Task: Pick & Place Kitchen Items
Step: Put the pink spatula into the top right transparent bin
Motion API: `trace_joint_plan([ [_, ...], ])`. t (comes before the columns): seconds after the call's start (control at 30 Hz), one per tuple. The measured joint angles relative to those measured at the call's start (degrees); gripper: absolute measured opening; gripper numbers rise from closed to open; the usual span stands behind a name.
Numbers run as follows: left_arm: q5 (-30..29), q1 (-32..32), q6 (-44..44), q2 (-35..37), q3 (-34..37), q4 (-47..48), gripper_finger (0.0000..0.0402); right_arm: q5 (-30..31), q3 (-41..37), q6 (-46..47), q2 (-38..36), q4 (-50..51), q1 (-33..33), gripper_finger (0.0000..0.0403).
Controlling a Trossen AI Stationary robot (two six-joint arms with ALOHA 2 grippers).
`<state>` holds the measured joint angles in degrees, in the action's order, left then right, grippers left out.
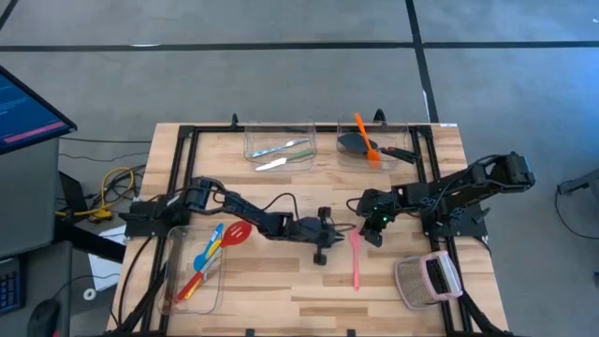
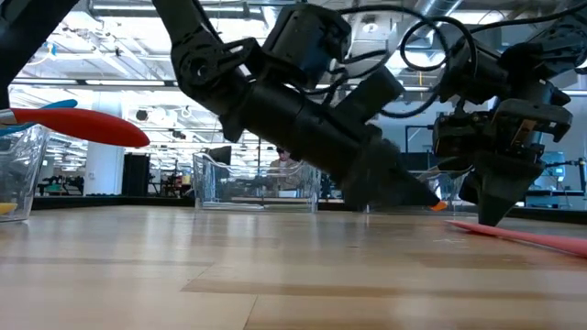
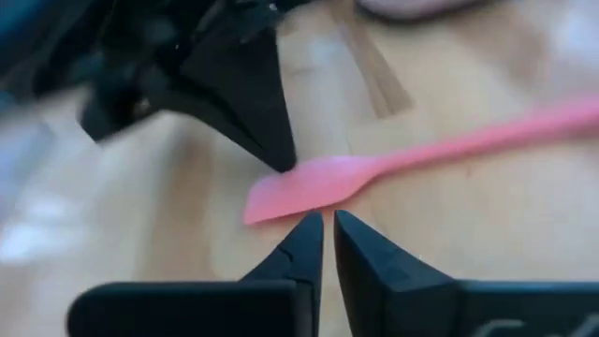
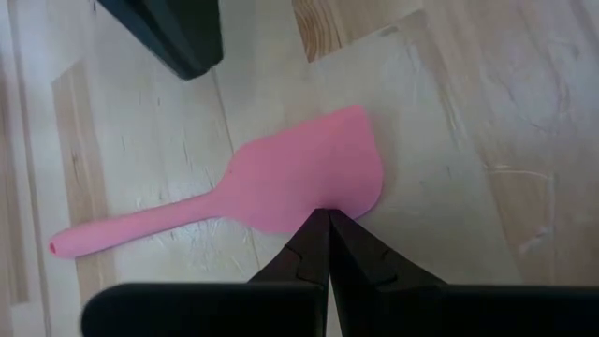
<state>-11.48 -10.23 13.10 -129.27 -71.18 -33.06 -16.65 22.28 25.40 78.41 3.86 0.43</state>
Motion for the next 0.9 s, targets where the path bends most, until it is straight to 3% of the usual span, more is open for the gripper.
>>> trace_joint_plan([
  [0.1, -5.25, -0.8, 11.77, 0.0, 0.02, 0.05, 0.0038, 0.01, 0.0, 0.41, 0.0, -0.04, 0.0, 0.0],
  [0.17, -6.33, -0.66, 14.82, 0.0, 0.02, 0.0, 0.0052, 0.03, 0.01, 1.03, 0.0, -0.05, 0.0, 0.0],
  [0.4, -4.99, 1.17, 15.15, 0.0, 0.02, 0.03, 0.0098, 0.01, 0.01, 1.47, 0.0, -0.36, 0.0, 0.0],
  [0.53, -0.54, 1.5, 14.44, -0.03, 0.02, 0.06, 0.0106, -0.08, -0.02, 1.67, 0.04, -1.36, -0.07, 0.0],
  [0.7, 1.02, 1.3, 0.92, -2.0, -1.8, 0.09, 0.0106, -0.04, -0.04, 1.67, 0.07, -1.82, -0.04, 0.0],
  [0.9, 4.07, 2.3, -29.34, -4.2, -3.86, 1.57, 0.0109, 0.01, -0.06, 2.1, 0.11, -2.24, 0.05, 0.0],
])
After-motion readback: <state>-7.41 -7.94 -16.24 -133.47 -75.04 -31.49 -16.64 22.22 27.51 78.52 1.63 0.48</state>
